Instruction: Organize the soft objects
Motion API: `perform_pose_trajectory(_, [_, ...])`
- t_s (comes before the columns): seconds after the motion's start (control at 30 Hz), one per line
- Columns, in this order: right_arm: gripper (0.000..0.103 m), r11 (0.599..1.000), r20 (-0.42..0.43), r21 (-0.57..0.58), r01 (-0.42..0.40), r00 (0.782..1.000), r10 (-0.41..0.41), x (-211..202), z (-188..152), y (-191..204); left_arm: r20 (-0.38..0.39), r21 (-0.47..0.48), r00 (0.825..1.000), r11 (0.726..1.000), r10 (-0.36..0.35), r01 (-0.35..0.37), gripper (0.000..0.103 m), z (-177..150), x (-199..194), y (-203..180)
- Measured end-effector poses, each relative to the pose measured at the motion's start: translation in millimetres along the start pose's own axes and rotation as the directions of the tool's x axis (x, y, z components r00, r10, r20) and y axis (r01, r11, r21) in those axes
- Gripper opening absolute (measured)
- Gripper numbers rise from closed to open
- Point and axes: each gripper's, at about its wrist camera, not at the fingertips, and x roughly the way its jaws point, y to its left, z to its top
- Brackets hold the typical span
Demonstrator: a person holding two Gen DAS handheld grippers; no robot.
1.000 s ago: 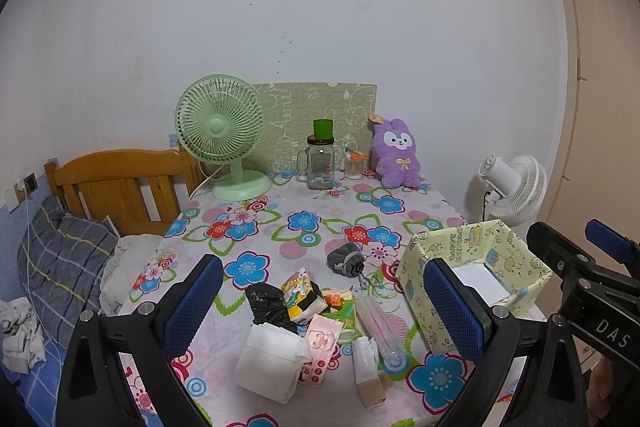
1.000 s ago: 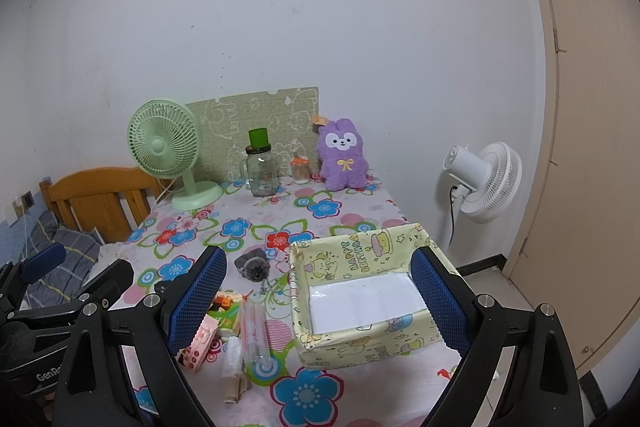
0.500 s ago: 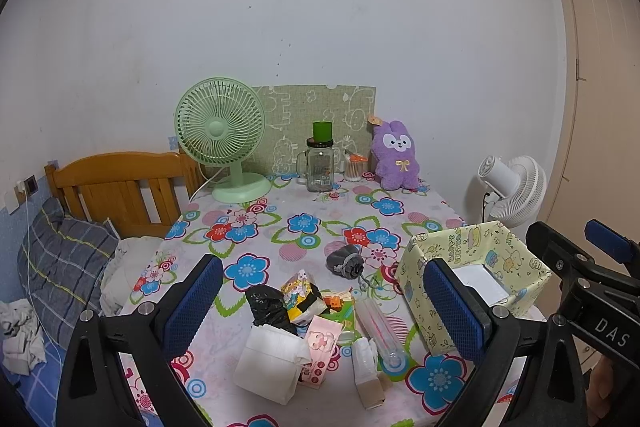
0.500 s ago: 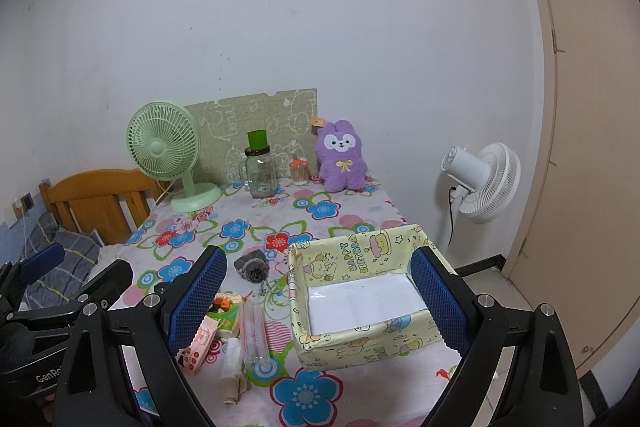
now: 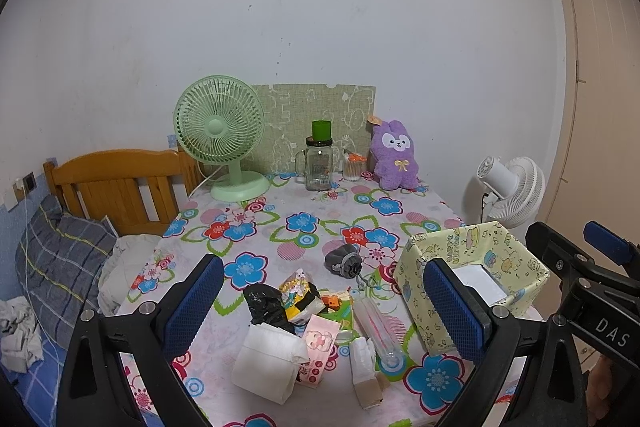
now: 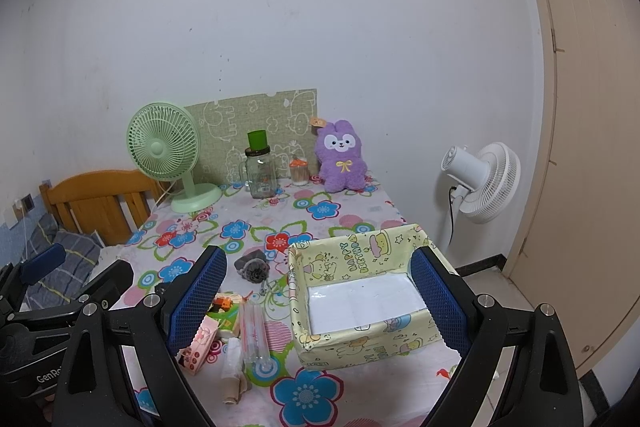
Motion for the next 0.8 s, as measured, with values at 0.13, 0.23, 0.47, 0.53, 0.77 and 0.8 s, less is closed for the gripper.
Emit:
perform_pose_trajectory(0.13, [0.095, 1.000, 0.000, 0.002, -0.004, 1.000, 0.004, -0.3, 2.0, 0.4, 0.001, 0.000, 1.000, 1.000, 0.007, -0.007, 0.100, 2.3, -0.6, -0.1])
perform_pose_trajectory(0.23, [0.095, 1.000, 0.003, 0.004, -0.006, 1.000, 0.006, 0.9, 1.8, 1.5, 0.005, 0.004, 1.000, 1.000, 0.006, -0.006, 0.098, 2.2, -0.7, 0.2])
perform_pose_trajectory(0.47, [0.093, 1.000, 0.005, 0.000, -0.012, 1.000, 0.012, 5.2, 1.5, 8.9, 0.011, 0.012, 1.000, 1.000, 0.011, -0.011, 0.095, 0.1, 1.2, 1.9])
perform_pose_trajectory(0.53, [0.092, 1.000, 0.001, -0.001, -0.012, 1.000, 0.012, 7.5, 1.6, 10.8, 0.010, 0.013, 1.000, 1.000, 0.011, -0.011, 0.094, 0.5, 2.0, 2.4])
perform_pose_trajectory(0.77, [0.090, 1.000, -0.020, -0.003, -0.027, 0.999, 0.027, 16.5, -4.9, 20.0, -0.011, 0.015, 1.000, 1.000, 0.002, -0.002, 0.093, -6.2, 11.3, 7.4])
perform_pose_trajectory(0.8, [0.088, 1.000, -0.024, -0.004, -0.030, 0.999, 0.030, 18.4, -6.3, 21.7, -0.015, 0.017, 1.000, 1.000, 0.001, -0.001, 0.093, -8.0, 13.5, 8.0])
